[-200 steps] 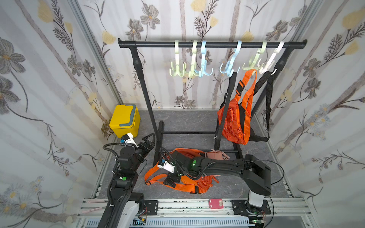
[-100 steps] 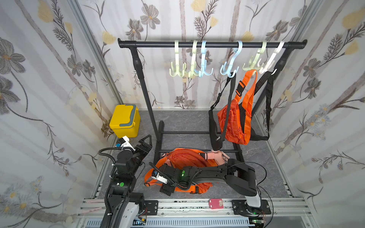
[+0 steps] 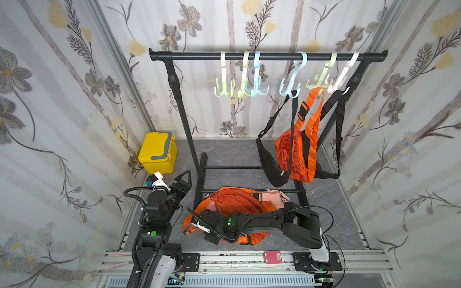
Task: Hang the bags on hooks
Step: Pick up the bag from the bag.
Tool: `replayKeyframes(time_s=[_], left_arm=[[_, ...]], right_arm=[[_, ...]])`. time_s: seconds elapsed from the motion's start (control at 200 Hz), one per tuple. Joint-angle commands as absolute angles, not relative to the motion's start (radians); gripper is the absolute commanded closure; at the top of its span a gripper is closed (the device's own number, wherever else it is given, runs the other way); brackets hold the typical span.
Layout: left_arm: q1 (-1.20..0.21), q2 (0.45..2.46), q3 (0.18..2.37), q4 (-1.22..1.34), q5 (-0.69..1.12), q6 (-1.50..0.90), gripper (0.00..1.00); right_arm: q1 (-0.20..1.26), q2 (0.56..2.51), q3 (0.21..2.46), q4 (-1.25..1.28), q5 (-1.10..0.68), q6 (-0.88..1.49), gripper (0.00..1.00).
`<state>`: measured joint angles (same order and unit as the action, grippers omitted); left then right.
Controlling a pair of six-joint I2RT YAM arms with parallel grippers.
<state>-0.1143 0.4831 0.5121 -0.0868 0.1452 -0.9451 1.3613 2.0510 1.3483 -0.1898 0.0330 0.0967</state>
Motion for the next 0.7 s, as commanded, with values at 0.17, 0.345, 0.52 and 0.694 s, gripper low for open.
replayKeyframes(time_s=[0.17,0.345,0.52,0.694], left_arm=[[-0.114,0.465,0.521,0.019,0.189,-0.942,0.11],[-0.114,0.457,0.555,0.083,0.234,-0.929,0.11],[-0.114,0.437,0.606,0.101,0.241,-0.913,0.11],[-0.114,0.461,0.627,0.107,0.259,-0.909,0.11]], right_arm=[[1.320,1.917,1.317,-0.156,-0.033,0.111,1.00],[1.209,1.732,1.289,-0.113,-0.239,0.153,1.00],[1.047,1.603,1.214,0.041,-0.608,0.298,1.00],[0.901,1.513,1.143,0.442,-0.894,0.677,1.00]])
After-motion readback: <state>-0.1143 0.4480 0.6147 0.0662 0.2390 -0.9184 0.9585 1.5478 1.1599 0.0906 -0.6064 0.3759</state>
